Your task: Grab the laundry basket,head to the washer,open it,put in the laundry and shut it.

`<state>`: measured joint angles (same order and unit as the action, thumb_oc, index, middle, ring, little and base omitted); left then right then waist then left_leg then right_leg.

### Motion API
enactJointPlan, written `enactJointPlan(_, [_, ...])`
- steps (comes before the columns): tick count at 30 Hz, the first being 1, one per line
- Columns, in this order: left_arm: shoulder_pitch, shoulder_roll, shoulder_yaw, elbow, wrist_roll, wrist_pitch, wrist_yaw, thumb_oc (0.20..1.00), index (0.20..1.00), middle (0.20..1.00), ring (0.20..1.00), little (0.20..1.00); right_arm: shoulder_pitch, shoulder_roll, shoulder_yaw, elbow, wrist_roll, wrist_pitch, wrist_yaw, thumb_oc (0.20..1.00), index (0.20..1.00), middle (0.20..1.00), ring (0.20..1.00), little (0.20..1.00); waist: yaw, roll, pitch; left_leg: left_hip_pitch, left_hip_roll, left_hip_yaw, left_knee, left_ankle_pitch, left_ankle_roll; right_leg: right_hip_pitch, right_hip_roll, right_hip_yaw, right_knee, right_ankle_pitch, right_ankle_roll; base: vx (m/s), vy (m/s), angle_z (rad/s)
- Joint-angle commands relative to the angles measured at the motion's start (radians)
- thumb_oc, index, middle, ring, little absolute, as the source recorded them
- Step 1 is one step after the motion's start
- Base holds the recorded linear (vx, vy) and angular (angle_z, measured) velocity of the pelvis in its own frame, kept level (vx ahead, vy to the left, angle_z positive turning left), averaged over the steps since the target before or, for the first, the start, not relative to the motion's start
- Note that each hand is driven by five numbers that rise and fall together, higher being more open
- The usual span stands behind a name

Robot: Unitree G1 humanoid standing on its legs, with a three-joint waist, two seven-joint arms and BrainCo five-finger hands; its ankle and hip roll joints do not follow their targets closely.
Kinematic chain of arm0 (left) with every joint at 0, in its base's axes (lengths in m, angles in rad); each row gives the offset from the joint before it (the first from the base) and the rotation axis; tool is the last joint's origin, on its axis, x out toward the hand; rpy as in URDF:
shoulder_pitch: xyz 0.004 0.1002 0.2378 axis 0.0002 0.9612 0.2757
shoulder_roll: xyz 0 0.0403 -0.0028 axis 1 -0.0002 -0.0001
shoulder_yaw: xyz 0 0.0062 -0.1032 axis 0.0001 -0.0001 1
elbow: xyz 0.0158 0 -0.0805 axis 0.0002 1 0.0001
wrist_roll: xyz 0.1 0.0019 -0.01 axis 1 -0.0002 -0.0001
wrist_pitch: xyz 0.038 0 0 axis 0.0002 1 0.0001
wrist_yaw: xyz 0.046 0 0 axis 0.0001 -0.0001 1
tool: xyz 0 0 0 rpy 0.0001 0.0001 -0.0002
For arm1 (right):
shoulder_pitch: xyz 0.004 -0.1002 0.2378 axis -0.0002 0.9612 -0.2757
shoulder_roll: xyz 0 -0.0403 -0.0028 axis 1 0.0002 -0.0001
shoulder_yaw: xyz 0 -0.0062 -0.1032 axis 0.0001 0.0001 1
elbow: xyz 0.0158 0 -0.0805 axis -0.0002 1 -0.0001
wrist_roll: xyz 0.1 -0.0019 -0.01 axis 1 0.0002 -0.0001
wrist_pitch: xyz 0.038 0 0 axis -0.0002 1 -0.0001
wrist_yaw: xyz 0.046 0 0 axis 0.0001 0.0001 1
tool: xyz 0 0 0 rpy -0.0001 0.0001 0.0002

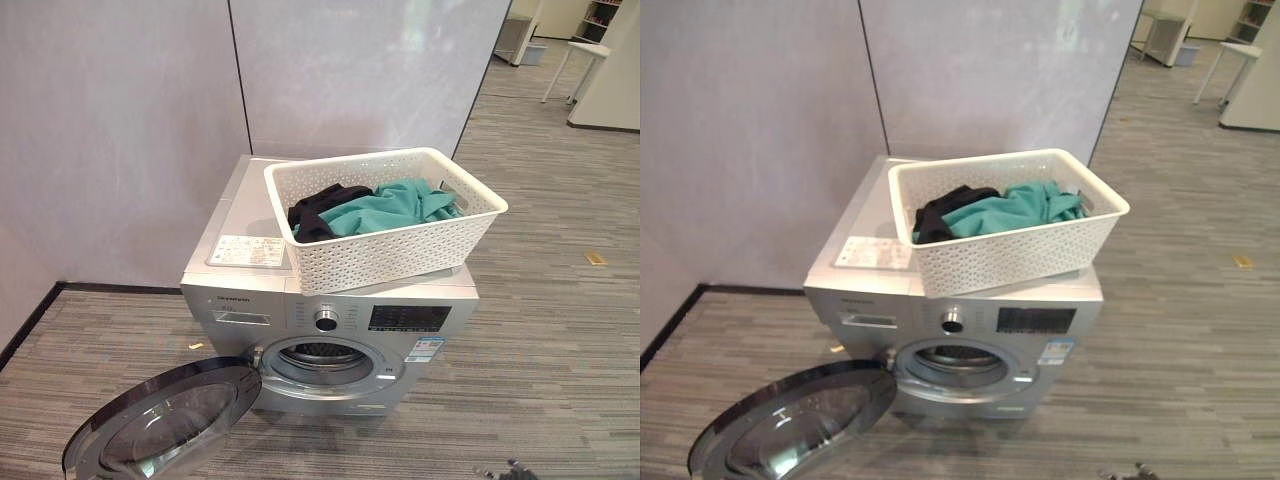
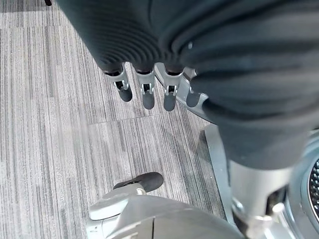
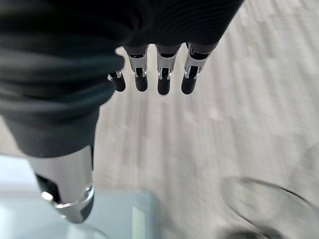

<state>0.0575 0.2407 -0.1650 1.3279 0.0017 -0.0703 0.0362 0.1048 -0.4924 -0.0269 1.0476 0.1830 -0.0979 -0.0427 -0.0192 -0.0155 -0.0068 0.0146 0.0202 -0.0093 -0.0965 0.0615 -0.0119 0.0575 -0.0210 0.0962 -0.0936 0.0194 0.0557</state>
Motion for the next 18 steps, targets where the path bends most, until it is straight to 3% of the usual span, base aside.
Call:
enactJointPlan(1, [-0.072,0.01,0.034,0.086,0.029,-0.007,-0.011,1.0,1.0,1.0,1.0,1.0,0.013,-0.111,-0.087,-0.084,-0.018,-0.07,-0.052,1.0,1.0,1.0,1.0,1.0,-0.003,-0.016,-0.006,0.011,-0.022,-0.05,0.009,-0.081,-0.006,0.005,-0.019,0.03,0.034,-0.073,0.058,0.0,-0.048,0.0])
enactJointPlan(6, [-0.059,0.016,0.055,0.076,0.042,-0.017,-0.015,1.0,1.0,1.0,1.0,1.0,0.079,-0.221,-0.202,-0.27,-0.101,-0.079,-0.083,1.0,1.0,1.0,1.0,1.0,-0.011,-0.014,-0.012,0.01,-0.02,-0.056,0.009,-0.082,-0.009,0.01,-0.017,0.027,0.031,-0.076,0.059,0.01,-0.015,0.02])
enactJointPlan(10, [-0.056,0.023,0.079,0.055,0.035,-0.027,-0.023,1.0,1.0,1.0,1.0,1.0,0.121,-0.396,-0.389,-0.435,-0.188,-0.093,-0.118,1.0,1.0,1.0,1.0,1.0,-0.016,-0.018,-0.025,0.006,-0.021,-0.059,0.009,-0.086,-0.009,0.013,-0.022,0.027,0.019,-0.071,0.067,0.01,0.009,0.03])
enactJointPlan(14, [-0.053,0.024,0.093,0.049,0.018,-0.03,-0.024,1.0,1.0,1.0,1.0,1.0,0.102,-0.484,-0.504,-0.589,-0.206,-0.117,-0.155,1.0,1.0,1.0,1.0,1.0,-0.008,-0.025,-0.033,0.0,-0.022,-0.057,0.009,-0.089,-0.007,0.008,-0.026,0.031,0.018,-0.064,0.073,0.01,0.009,0.0])
enactJointPlan(18, [-0.051,0.024,0.098,0.054,0.009,-0.035,-0.023,1.0,1.0,1.0,1.0,1.0,0.044,-0.535,-0.537,-0.74,-0.225,-0.155,-0.178,1.0,1.0,1.0,1.0,1.0,0.012,-0.039,-0.037,-0.007,-0.024,-0.062,0.009,-0.081,-0.005,-0.002,-0.029,0.029,0.023,-0.055,0.076,0.01,0.031,-0.05])
